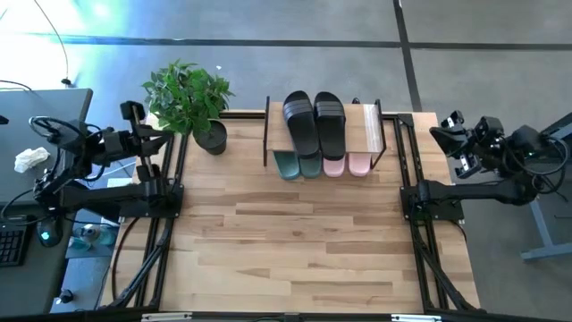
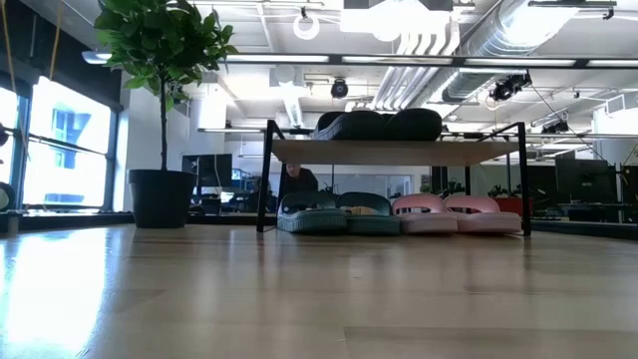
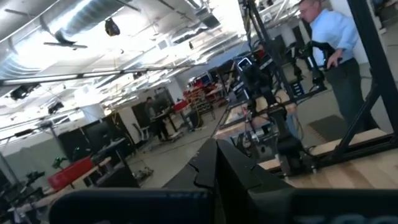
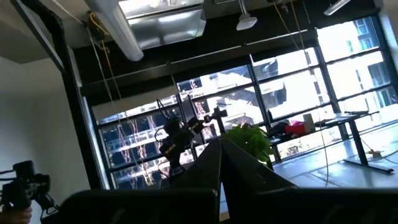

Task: Pick and place slides into the shelf
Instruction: Return to Home Position

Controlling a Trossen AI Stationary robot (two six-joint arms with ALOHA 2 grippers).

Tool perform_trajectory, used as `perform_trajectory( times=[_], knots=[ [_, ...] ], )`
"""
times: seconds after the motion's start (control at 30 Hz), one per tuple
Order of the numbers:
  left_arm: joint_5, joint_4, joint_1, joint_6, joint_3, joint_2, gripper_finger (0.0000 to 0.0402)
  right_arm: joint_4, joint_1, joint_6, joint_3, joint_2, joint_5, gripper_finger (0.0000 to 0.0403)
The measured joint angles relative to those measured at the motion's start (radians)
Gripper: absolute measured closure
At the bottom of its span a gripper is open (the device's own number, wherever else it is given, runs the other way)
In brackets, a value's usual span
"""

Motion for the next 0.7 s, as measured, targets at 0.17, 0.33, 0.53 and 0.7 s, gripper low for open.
perform_trajectory(
  times=[0.17, 0.33, 0.53, 0.7],
  knots=[
    [-0.016, -0.036, 0.0, -0.005, 0.0, -0.054, 0.0402, 0.012, 0.0, 0.02, -0.037, -0.056, 0.003, 0.0403],
    [-0.031, -0.042, 0.0, -0.01, -0.013, -0.121, 0.0402, 0.024, 0.0, 0.024, -0.074, -0.123, 0.01, 0.0403],
    [-0.067, -0.061, 0.0, -0.041, -0.058, -0.22, 0.0402, 0.099, 0.0, 0.031, -0.151, -0.201, 0.012, 0.0403],
    [-0.084, -0.066, 0.0, -0.069, -0.113, -0.312, 0.0402, 0.098, 0.0, 0.042, -0.164, -0.185, 0.015, 0.0403]
  ],
)
